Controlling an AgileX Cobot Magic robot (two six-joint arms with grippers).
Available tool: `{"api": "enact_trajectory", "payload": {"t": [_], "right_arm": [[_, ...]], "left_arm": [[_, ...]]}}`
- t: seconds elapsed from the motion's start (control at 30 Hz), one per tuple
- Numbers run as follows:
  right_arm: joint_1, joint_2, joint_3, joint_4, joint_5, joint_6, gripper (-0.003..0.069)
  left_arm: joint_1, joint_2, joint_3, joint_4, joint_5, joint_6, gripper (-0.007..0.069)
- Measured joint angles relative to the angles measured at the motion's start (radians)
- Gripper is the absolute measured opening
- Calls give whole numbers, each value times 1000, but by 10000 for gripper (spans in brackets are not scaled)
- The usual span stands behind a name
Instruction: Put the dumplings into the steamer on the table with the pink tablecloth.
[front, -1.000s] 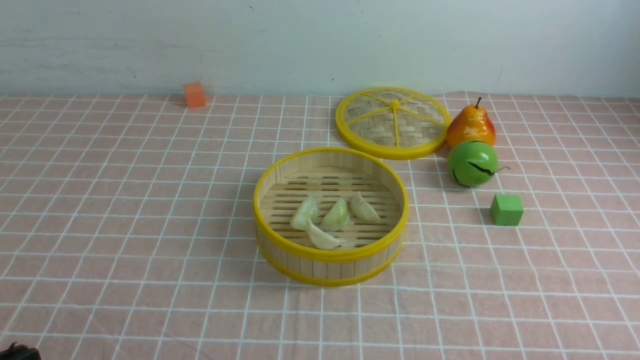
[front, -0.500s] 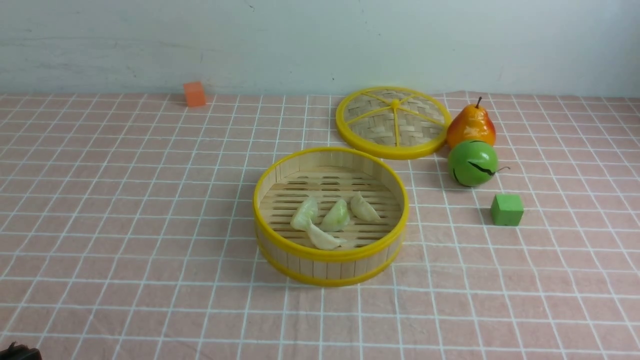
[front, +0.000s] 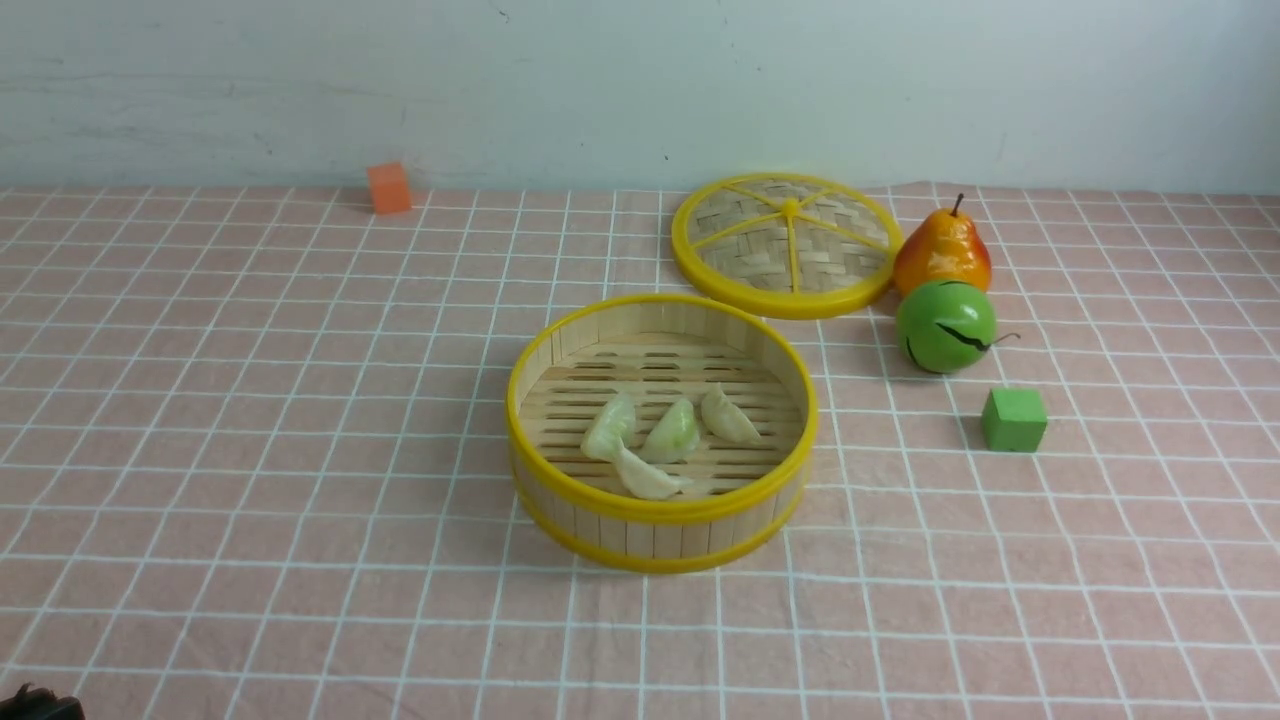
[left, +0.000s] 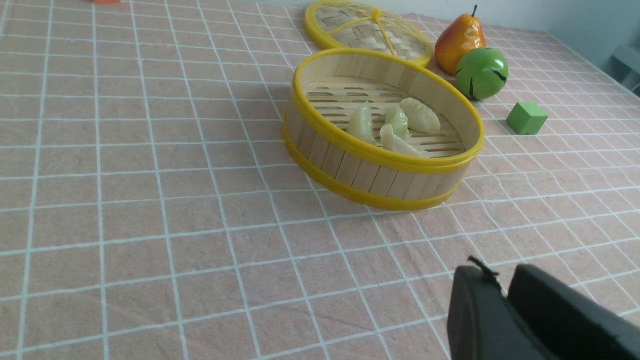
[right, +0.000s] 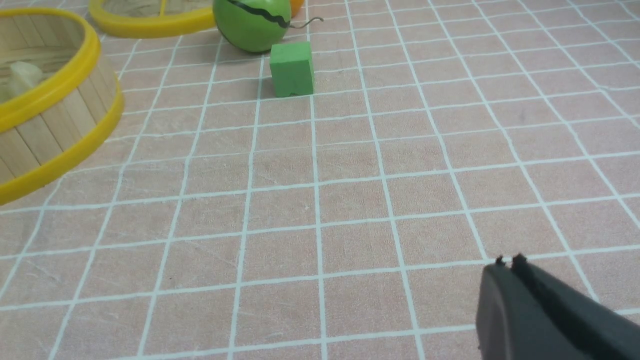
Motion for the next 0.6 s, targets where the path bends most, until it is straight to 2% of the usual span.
{"api": "enact_trajectory", "payload": {"t": [0.3, 0.47, 0.6], "right_arm": [[0, 0, -1, 0, 0, 0, 2], [0, 0, -1, 0, 0, 0, 8], [0, 0, -1, 0, 0, 0, 15]], "left_arm": [[14, -9, 41, -1, -58, 0, 89], [180, -86, 144, -34, -274, 0, -14], [350, -140, 233, -84, -384, 0, -14]]}}
